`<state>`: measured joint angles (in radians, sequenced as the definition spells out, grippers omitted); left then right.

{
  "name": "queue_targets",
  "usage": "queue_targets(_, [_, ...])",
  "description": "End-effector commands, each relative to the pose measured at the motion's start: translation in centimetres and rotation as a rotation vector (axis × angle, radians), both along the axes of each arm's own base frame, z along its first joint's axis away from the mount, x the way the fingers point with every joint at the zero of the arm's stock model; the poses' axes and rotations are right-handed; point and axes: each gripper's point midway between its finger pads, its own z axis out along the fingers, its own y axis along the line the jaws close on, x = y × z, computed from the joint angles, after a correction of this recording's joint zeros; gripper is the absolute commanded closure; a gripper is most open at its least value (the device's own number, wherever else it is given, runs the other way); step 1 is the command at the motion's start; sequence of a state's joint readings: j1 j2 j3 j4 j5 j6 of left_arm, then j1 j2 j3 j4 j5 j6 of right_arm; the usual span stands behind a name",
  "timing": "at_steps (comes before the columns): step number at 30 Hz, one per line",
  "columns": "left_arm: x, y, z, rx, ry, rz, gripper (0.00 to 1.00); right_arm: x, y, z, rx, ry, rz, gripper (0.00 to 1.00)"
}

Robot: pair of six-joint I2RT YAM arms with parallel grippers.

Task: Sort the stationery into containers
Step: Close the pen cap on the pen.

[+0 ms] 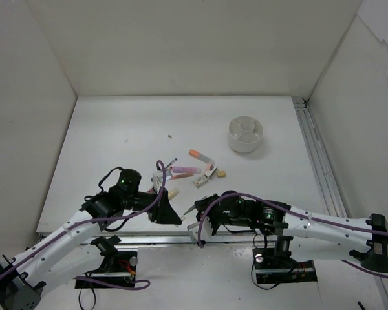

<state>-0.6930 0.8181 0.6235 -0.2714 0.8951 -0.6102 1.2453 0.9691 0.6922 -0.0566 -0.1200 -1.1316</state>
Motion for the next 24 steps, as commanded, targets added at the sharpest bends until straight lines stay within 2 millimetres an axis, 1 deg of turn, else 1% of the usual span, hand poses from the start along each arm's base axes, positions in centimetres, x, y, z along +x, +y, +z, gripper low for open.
queue_targets(1, [0.6,-0.6,1.9,-0.063,-0.044,-0.020,1.00,0.0,0.9,3.4,0.099,-0.041,0.014,1.00])
queue_targets(6, [0.8,-0.6,1.9,-0.073,-0.038,-0.017,1.00,-0.2,0.9,3.4,0.105,-0.040,0.028,1.00])
queue_targets(9, [0.9,-0.7,1.8,-0.080,-0.022,-0.036,1.00,-0.3,1.5,3.0,0.087,-0.031,0.046,1.00])
queue_targets(13, [0.9,-0.8,1.9,-0.083,-0.024,-0.046,1.00,0.1,1.5,2.2,0.060,-0.033,0.027,1.00])
queue_targets(15, [0.9,-0.7,2.0,-0.082,-0.033,-0.039,1.00,0.3,1.3,2.3,0.061,-0.041,0.014,1.00])
queue_targets(19, [0.8,-0.6,2.1,-0.081,-0.037,-0.037,1.00,0.0,1.4,2.6,0.074,-0.035,0.031,1.00])
queue_targets(22, [0.8,-0.6,2.1,-0.081,-0.035,-0.040,1.00,0.1,1.3,2.4,0.071,-0.035,0.023,1.00])
queue_targets(24, [0.7,-0.6,2.0,-0.082,-0.027,-0.041,1.00,-0.2,1.3,2.4,0.072,-0.030,0.034,1.00])
